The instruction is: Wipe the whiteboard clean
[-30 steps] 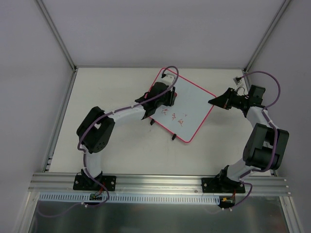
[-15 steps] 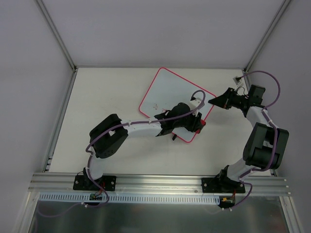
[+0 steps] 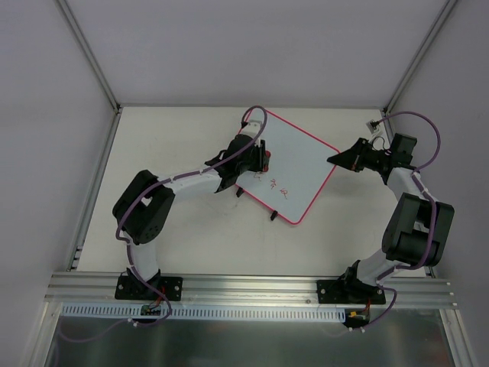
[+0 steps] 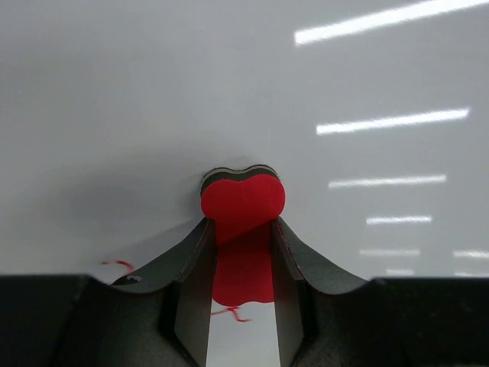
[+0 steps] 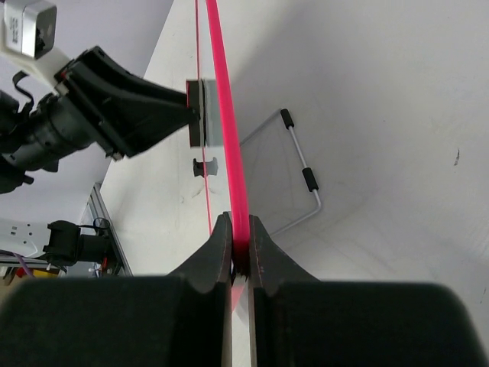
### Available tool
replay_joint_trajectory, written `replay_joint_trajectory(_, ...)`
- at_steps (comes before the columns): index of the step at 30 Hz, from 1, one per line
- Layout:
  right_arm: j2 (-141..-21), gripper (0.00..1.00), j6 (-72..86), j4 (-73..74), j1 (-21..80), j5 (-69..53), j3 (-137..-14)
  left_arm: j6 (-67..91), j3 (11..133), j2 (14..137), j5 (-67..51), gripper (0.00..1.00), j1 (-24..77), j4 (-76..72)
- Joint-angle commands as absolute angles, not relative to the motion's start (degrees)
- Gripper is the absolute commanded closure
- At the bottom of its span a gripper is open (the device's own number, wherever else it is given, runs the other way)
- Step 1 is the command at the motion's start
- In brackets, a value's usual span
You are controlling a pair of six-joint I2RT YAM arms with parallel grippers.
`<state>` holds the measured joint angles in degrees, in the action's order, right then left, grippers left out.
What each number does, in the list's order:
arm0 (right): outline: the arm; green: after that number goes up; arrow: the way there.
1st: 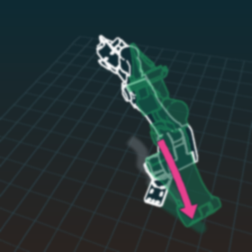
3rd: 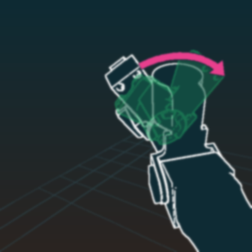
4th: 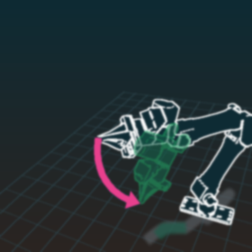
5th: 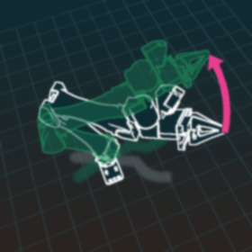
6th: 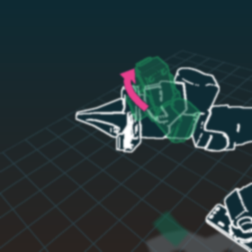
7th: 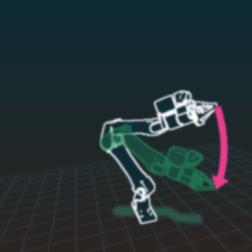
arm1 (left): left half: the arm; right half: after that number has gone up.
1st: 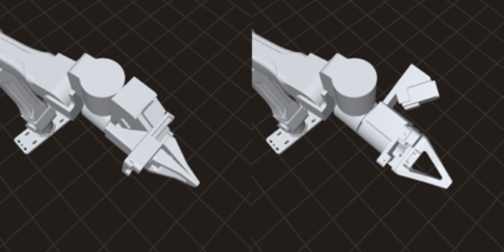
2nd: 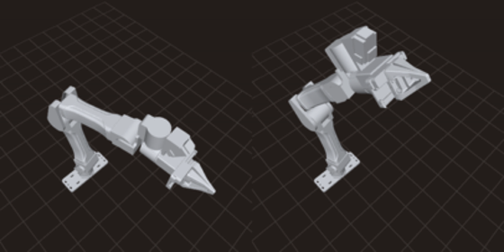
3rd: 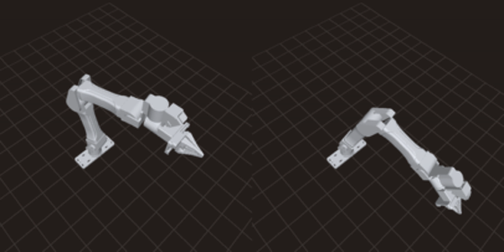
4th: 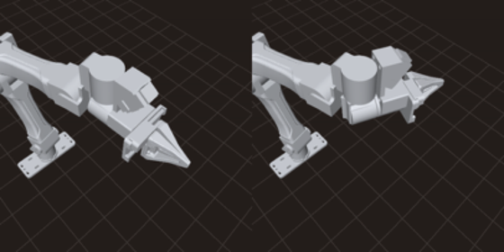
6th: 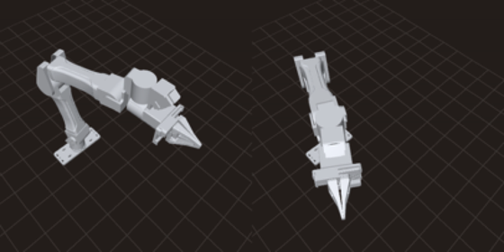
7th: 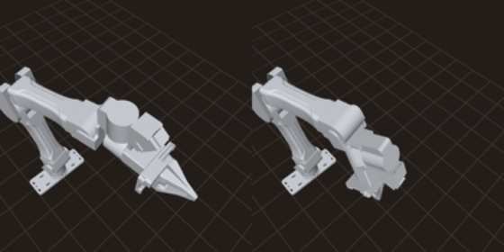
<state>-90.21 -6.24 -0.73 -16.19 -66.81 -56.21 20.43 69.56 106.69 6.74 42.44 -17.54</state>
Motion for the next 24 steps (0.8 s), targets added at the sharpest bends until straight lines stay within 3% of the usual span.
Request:
replay_joint_trajectory(1, -90.18, 1.0, -12.39, -3.34, -15.64, -61.17, -55.72, 19.42, 66.45, 109.69, 18.45, 1.0, 37.54, -10.37)
replay_joint_trajectory(12, -90.44, 1.0, -12.39, -3.34, -15.82, -61.17, -55.81, 20.3, 65.74, 109.51, 14.59, 1.0, 34.98, -10.28)
replay_joint_trajectory(24, -90.44, 1.0, -12.22, -3.43, -15.82, -61.17, -55.72, 17.14, 68.11, 115.75, 8.97, 1.0, 51.85, -10.28)
